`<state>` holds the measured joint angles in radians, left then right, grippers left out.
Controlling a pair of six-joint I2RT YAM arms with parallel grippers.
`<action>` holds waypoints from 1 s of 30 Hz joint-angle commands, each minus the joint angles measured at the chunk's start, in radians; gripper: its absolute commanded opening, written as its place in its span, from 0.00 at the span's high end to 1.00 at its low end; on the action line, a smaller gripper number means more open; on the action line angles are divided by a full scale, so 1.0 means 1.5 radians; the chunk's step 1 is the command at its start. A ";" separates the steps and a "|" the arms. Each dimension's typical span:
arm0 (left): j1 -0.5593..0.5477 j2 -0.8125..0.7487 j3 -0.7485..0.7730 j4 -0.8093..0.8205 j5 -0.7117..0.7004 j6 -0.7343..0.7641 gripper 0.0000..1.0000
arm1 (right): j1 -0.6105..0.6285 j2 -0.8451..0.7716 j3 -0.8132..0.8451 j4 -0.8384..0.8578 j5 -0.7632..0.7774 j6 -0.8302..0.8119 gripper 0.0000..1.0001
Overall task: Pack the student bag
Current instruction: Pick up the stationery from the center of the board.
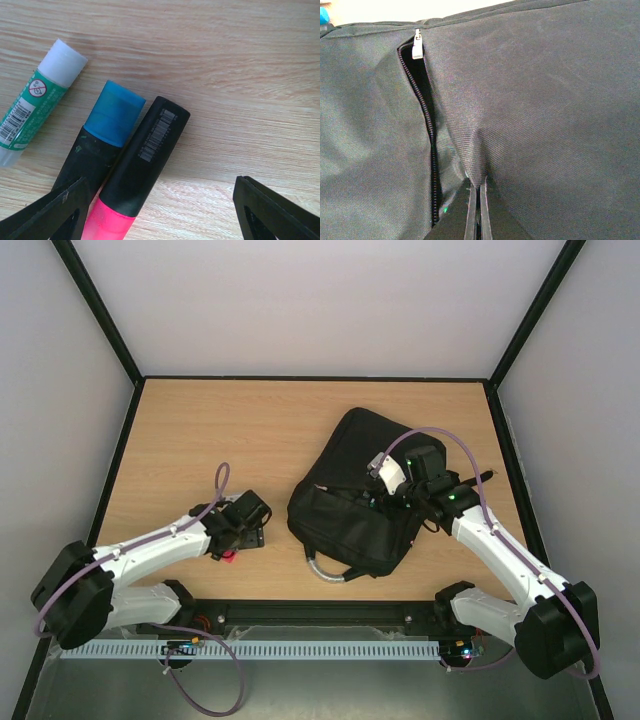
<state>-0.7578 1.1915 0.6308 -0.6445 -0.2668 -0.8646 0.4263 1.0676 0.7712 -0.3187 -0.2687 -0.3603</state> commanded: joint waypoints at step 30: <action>-0.130 0.107 -0.015 -0.019 -0.019 -0.096 0.36 | 0.001 -0.006 0.000 -0.012 -0.026 -0.010 0.99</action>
<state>-0.9455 1.3239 0.5907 -0.5835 -0.2455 -0.9321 0.4263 1.0676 0.7712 -0.3195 -0.2687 -0.3634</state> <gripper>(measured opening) 0.656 0.021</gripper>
